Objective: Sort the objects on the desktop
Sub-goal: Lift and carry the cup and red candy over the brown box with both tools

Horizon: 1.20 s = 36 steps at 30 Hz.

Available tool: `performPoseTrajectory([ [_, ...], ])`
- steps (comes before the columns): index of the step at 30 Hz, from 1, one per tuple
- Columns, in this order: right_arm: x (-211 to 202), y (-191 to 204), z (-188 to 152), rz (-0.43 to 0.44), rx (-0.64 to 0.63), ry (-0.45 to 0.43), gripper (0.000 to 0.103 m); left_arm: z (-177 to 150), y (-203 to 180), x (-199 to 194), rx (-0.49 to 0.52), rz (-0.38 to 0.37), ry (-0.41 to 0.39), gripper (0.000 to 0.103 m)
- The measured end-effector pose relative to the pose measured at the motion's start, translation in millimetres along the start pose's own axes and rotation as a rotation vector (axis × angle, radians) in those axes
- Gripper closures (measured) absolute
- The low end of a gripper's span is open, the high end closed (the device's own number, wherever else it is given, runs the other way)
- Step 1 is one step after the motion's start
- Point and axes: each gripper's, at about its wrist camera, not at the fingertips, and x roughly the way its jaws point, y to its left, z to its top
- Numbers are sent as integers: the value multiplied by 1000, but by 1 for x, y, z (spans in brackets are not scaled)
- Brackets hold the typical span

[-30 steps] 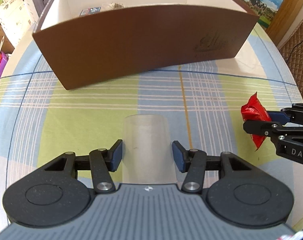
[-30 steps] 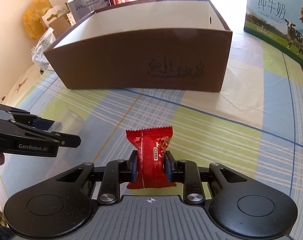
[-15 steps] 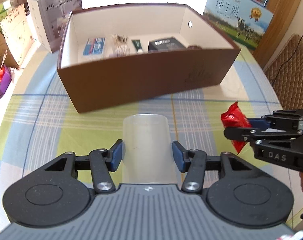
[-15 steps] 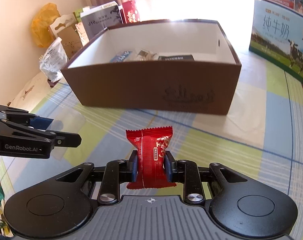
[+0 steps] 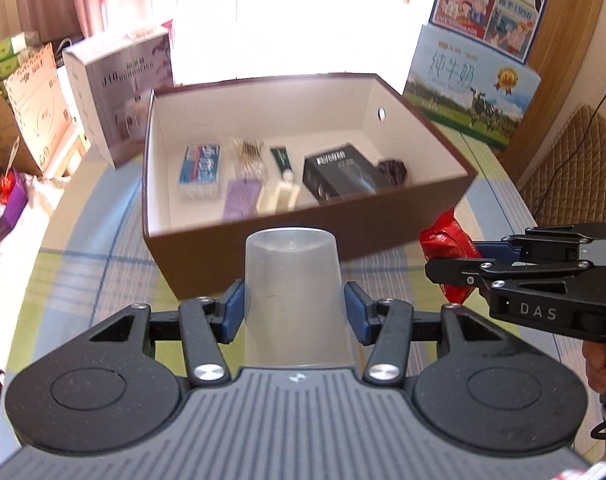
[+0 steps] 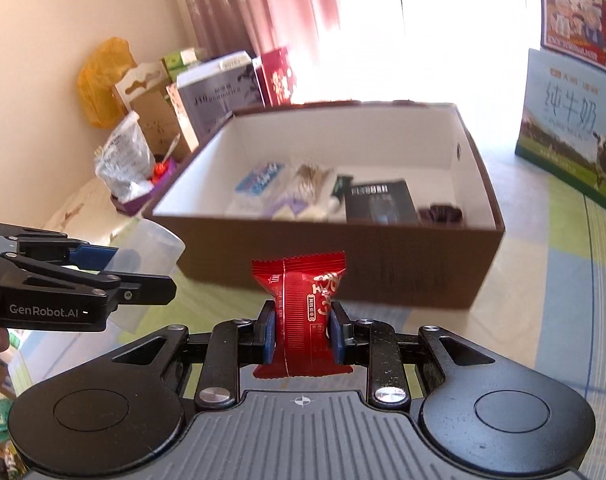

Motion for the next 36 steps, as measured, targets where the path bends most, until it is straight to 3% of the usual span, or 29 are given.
performPoseTrajectory([
  [8,9,-4,35,5,-5,-43,79,37,10,7,19,5,-54,56],
  [16,31,-23,76,-24,8,-66,79,79,11,41,50,3,-69,56],
  [28,82,-61,122,-90,39,-41,79,132,18,108,60,26,-41,56],
  [36,118,-79,144,-91,62,5,79,150,24,152,45,30,12,56],
])
